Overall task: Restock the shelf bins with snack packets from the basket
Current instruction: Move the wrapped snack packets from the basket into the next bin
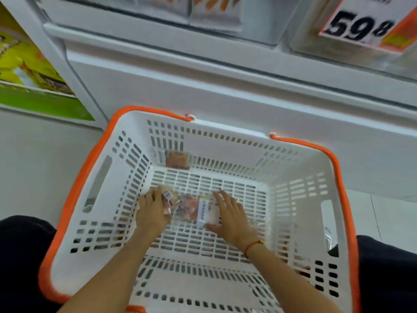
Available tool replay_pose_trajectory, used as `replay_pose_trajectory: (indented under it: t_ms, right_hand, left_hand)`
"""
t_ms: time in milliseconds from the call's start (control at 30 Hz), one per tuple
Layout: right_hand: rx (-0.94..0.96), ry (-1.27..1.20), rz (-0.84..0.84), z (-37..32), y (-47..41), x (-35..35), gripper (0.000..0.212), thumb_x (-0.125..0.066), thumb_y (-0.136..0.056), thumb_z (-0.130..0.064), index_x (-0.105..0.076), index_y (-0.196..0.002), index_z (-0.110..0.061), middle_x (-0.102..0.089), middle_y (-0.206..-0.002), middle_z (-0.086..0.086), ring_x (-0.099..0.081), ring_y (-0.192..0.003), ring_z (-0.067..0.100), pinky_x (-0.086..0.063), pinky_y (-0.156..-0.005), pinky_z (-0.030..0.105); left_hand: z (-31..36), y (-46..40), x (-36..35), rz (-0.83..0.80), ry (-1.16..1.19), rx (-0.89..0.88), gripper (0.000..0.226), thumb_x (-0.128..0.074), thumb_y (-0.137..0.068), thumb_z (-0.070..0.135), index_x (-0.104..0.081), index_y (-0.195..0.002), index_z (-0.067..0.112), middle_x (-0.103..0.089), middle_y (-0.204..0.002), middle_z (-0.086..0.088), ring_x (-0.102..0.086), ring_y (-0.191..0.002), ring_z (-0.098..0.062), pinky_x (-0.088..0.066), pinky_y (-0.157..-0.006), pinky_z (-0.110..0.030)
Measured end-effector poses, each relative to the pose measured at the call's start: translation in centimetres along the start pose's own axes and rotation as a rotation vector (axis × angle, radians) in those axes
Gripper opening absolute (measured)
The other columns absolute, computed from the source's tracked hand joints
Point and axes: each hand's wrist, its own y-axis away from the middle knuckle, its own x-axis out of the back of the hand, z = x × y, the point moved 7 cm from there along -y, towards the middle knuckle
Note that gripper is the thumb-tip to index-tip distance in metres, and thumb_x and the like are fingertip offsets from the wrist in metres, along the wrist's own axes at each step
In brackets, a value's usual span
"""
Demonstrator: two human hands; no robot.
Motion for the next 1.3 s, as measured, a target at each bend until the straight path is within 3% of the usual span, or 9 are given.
replay_pose_trajectory:
  t_ms: [167,333,433,533,733,833,1000,1200,1300]
  right_hand:
    - [0.099,0.064,0.038,-3.7,-2.3,-1.2,0.093,-0.067,-0.082,-0.044,-0.014,-0.151,-0.012,-0.011,-0.158,0.007,-0.012,-0.145,0.03,-0.016,-0.117,0.046]
    - [0.106,0.173,0.073,-4.3,-3.1,-0.3,0.069,-0.064,-0.086,-0.032,-0.029,-0.141,-0.009,-0.028,-0.15,0.007,-0.027,-0.137,0.028,-0.026,-0.112,0.04]
    - [0.132,0.249,0.085,-4.6,-2.9,0.7,0.049,-0.053,-0.094,-0.03,-0.036,-0.136,-0.013,-0.047,-0.138,0.007,-0.042,-0.126,0.029,-0.034,-0.103,0.039]
    - [0.088,0.233,0.037,-3.3,-2.1,2.6,0.041,-0.044,-0.098,-0.034,-0.038,-0.136,-0.02,-0.063,-0.12,0.009,-0.058,-0.108,0.032,-0.043,-0.088,0.038]
    - [-0.227,-0.87,-0.276,2.4,3.2,8.4,0.05,-0.037,-0.097,-0.051,-0.052,-0.131,-0.018,-0.061,-0.124,0.008,-0.062,-0.1,0.02,-0.049,-0.08,0.026]
    - [-0.155,-1.353,-0.388,2.5,6.1,11.8,0.046,-0.043,-0.096,-0.049,-0.047,-0.137,-0.028,-0.062,-0.123,0.007,-0.056,-0.119,0.034,-0.04,-0.106,0.049]
    - [-0.005,-1.657,-0.286,0.6,9.5,18.2,0.045,-0.07,-0.078,-0.039,-0.066,-0.12,-0.023,-0.064,-0.122,0.009,-0.062,-0.105,0.043,-0.047,-0.095,0.055]
    - [0.082,-1.822,-0.192,-0.4,11.6,22.2,0.049,-0.075,-0.071,-0.043,-0.072,-0.107,-0.011,-0.066,-0.112,0.016,-0.065,-0.098,0.041,-0.054,-0.083,0.053]
    - [0.107,-1.804,-0.087,-0.9,11.6,23.5,0.051,-0.07,-0.072,-0.049,-0.071,-0.113,-0.017,-0.068,-0.11,0.01,-0.067,-0.094,0.033,-0.057,-0.081,0.048]
  left_hand:
    - [-1.1,1.2,-0.5,-0.04,0.192,0.199,0.113,-0.075,-0.061,0.063,-0.019,-0.147,0.017,-0.041,-0.138,-0.015,-0.033,-0.133,-0.032,-0.033,-0.107,-0.041]
    - [-1.7,2.1,2.6,0.138,0.243,0.175,0.05,-0.072,-0.073,0.052,-0.062,-0.104,0.014,-0.061,-0.108,-0.012,-0.051,-0.114,-0.033,-0.044,-0.09,-0.04]
    - [-1.0,2.1,2.4,-0.026,0.562,0.106,0.032,-0.067,-0.085,0.032,-0.044,-0.073,0.014,-0.054,-0.073,-0.005,-0.059,-0.09,-0.035,-0.042,-0.074,-0.035]
    - [0.3,2.9,3.3,-0.145,0.832,0.127,0.018,-0.06,-0.092,0.021,-0.057,-0.1,0.005,-0.064,-0.097,-0.014,-0.064,-0.089,-0.027,-0.048,-0.076,-0.033]
    - [2.4,4.1,5.1,-0.314,1.423,0.2,0.072,-0.051,-0.096,0.004,-0.011,-0.151,0.028,-0.063,-0.12,-0.018,-0.055,-0.053,-0.011,-0.038,-0.038,-0.02]
    - [4.4,4.7,7.5,-0.295,1.439,0.122,0.041,-0.048,-0.098,0.013,-0.043,-0.138,0.021,-0.064,-0.111,-0.001,-0.055,-0.071,-0.009,-0.039,-0.048,-0.019]
    - [9.1,8.0,11.6,-0.642,1.653,-0.075,0.036,-0.068,-0.066,0.006,-0.06,-0.101,0.01,-0.063,-0.107,-0.009,-0.054,-0.081,-0.016,-0.047,-0.052,-0.022]
    - [12.1,13.4,15.2,-0.867,1.357,-0.553,0.062,-0.073,-0.073,-0.003,-0.051,-0.131,0.001,-0.051,-0.14,0.004,-0.046,-0.123,-0.012,-0.036,-0.104,-0.028]
    - [11.4,13.0,15.3,-0.718,1.347,-0.39,0.067,-0.086,-0.065,0.018,-0.061,-0.127,0.01,-0.065,-0.118,-0.004,-0.06,-0.095,-0.011,-0.054,-0.074,-0.019]
